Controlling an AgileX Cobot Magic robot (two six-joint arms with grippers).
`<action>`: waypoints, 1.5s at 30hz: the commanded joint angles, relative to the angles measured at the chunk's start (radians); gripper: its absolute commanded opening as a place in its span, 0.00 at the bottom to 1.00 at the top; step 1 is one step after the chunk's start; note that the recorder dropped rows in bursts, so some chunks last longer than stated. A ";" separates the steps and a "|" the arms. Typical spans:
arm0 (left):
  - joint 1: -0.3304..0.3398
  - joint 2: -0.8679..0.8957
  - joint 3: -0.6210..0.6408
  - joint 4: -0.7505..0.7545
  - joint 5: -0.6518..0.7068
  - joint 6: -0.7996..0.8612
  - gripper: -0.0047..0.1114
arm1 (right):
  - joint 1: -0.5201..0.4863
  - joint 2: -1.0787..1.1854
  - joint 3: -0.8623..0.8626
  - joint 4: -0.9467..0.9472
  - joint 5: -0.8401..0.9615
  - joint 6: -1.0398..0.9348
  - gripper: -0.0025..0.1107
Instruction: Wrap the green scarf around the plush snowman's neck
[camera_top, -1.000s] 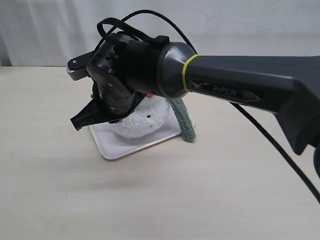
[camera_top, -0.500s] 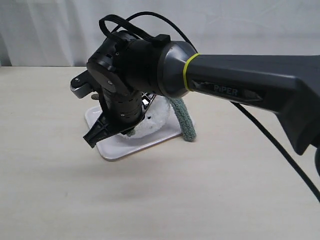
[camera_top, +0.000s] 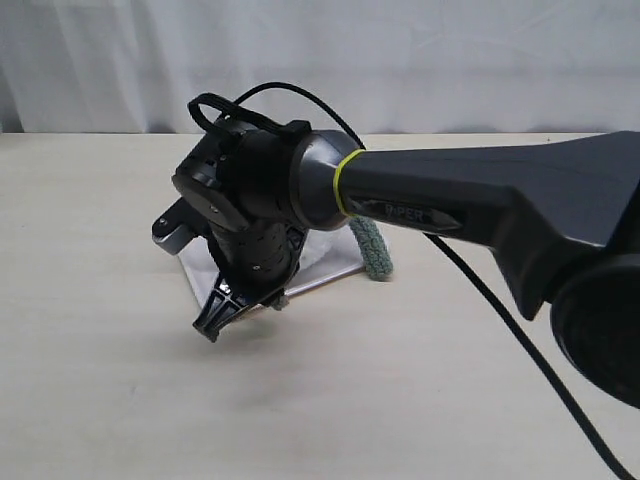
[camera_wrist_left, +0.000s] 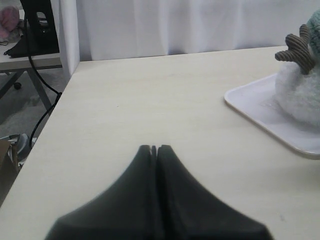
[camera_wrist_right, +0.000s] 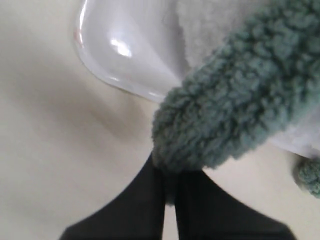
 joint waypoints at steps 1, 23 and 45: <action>0.002 -0.004 0.003 0.001 -0.011 -0.004 0.04 | -0.003 -0.002 0.002 -0.002 0.072 -0.059 0.06; 0.002 -0.004 0.003 0.001 -0.011 -0.004 0.04 | -0.003 0.002 0.121 -0.173 0.142 -0.282 0.06; 0.002 -0.004 0.003 0.001 -0.011 -0.004 0.04 | -0.003 0.002 0.122 -0.341 0.142 -0.139 0.26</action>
